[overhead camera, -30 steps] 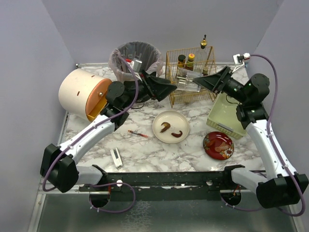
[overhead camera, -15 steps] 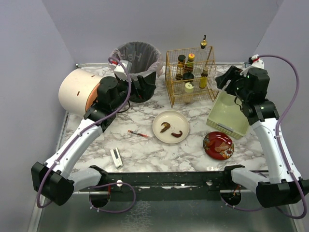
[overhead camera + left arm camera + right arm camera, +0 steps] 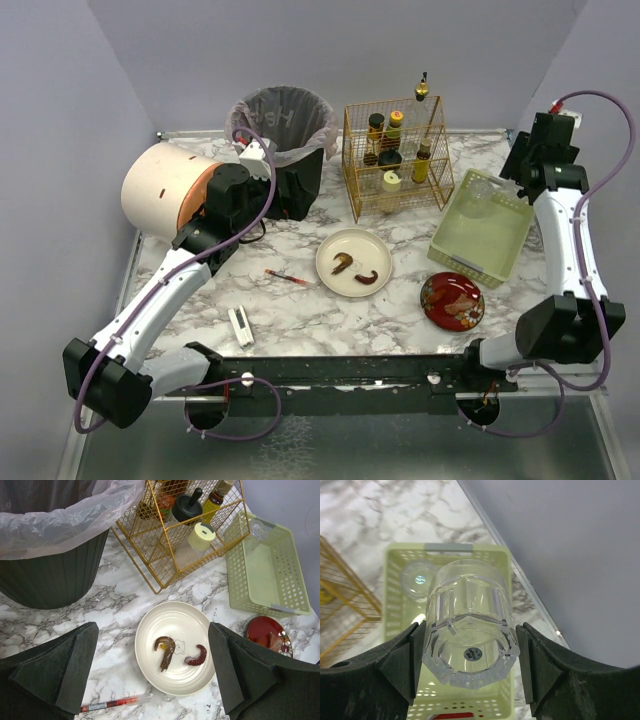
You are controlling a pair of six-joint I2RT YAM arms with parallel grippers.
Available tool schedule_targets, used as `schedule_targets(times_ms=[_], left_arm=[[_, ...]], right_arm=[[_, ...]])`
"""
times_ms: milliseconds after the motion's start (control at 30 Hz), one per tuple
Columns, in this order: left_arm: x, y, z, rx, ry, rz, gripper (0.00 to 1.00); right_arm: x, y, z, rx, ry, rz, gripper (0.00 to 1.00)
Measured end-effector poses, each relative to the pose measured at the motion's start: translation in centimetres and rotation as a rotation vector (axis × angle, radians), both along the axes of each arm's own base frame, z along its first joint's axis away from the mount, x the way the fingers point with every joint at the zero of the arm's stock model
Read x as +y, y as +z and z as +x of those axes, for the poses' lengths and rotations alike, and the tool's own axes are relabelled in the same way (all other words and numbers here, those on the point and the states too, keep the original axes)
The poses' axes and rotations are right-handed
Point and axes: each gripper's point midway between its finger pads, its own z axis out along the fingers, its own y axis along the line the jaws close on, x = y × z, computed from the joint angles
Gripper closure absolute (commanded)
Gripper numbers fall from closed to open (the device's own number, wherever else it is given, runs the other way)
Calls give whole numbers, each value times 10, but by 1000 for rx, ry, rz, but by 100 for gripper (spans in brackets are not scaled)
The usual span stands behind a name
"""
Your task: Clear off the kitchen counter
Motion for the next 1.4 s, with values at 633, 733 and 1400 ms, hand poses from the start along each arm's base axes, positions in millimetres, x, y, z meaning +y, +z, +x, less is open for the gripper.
schedule_targets(times_ms=[633, 733, 1400], left_arm=[[-6, 0, -5, 20, -29, -25, 1], [-6, 0, -5, 21, -28, -27, 1], [-7, -6, -2, 36, -27, -20, 1]], right_arm=[[-35, -103, 9, 395, -2, 116, 57], [-33, -110, 11, 409, 8, 130, 57], [-43, -168, 55, 498, -8, 167, 55]])
